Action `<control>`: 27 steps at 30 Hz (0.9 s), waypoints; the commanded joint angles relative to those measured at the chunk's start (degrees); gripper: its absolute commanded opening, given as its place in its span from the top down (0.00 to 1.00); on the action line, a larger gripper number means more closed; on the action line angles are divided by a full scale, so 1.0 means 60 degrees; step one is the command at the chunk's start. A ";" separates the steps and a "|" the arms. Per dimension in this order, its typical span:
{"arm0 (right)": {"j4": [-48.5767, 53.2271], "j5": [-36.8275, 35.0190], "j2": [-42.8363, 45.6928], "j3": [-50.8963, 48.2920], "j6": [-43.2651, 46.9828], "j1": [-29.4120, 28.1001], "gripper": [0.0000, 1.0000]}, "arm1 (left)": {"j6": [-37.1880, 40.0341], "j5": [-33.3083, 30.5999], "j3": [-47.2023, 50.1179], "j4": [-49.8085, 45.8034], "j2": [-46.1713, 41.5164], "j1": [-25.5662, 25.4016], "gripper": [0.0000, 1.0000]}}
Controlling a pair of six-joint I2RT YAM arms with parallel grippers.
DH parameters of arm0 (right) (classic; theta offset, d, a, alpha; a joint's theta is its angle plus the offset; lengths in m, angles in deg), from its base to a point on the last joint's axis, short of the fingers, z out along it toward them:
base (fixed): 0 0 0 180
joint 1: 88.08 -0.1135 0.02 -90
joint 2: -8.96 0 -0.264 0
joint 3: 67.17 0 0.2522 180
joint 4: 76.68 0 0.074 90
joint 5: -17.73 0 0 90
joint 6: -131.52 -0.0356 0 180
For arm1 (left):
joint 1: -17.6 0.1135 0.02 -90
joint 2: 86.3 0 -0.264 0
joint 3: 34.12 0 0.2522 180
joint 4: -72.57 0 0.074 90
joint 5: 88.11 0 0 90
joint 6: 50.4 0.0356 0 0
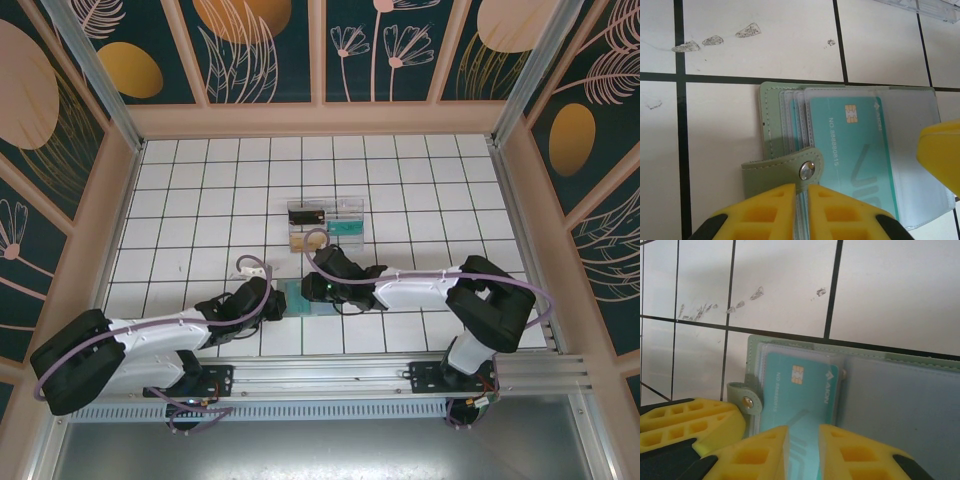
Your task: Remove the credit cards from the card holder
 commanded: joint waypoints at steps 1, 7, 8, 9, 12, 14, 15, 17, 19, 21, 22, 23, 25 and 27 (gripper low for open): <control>0.0123 0.0119 0.0094 -0.0190 -0.0200 0.0070 0.77 | 0.0094 0.0023 0.0017 0.0118 0.0031 0.0071 0.86; -0.0141 0.0540 -0.0104 -0.0263 -0.0199 0.0157 0.79 | 0.0066 0.0037 0.0060 0.0083 -0.0101 0.0072 0.87; -0.0241 0.0635 -0.0121 -0.0305 -0.0224 0.0173 0.80 | 0.0070 0.0050 0.0064 0.0083 -0.0054 0.0067 0.87; -0.0333 0.0712 -0.0133 -0.0355 -0.0290 0.0209 0.81 | 0.0043 0.0052 0.0061 0.0079 0.0014 0.0065 0.87; -0.0416 0.0802 -0.0164 -0.0474 -0.0373 0.0303 0.81 | -0.0033 0.0139 0.0075 0.0140 0.0195 0.0065 0.87; -0.0529 0.0902 -0.0170 -0.0560 -0.0418 0.0351 0.82 | -0.0079 0.0169 0.0075 0.0155 0.0292 0.0064 0.88; -0.0600 0.0974 -0.0183 -0.0599 -0.0418 0.0399 0.82 | -0.0100 0.0169 0.0075 0.0170 0.0341 0.0069 0.88; -0.0729 0.1115 -0.0217 -0.0666 -0.0455 0.0464 0.82 | -0.0114 0.0197 0.0076 0.0192 0.0425 0.0069 0.89; -0.0879 0.1265 -0.0262 -0.0725 -0.0488 0.0495 0.82 | -0.0133 0.0224 0.0075 0.0229 0.0509 0.0069 0.89; -0.1055 0.1386 -0.0289 -0.0754 -0.0495 0.0526 0.82 | -0.0147 0.0256 0.0075 0.0255 0.0573 0.0067 0.90; -0.1092 0.1410 -0.0304 -0.0767 -0.0506 0.0525 0.82 | -0.0153 0.0271 0.0090 0.0258 0.0581 0.0065 0.91; -0.1114 0.1451 -0.0327 -0.0756 -0.0506 0.0532 0.82 | -0.0165 0.0277 0.0101 0.0273 0.0595 0.0065 0.91; -0.1141 0.1482 -0.0367 -0.0747 -0.0506 0.0552 0.82 | -0.0170 0.0299 0.0113 0.0280 0.0610 0.0067 0.91; -0.1141 0.1540 -0.0426 -0.0740 -0.0520 0.0569 0.82 | -0.0191 0.0308 0.0119 0.0310 0.0610 0.0065 0.91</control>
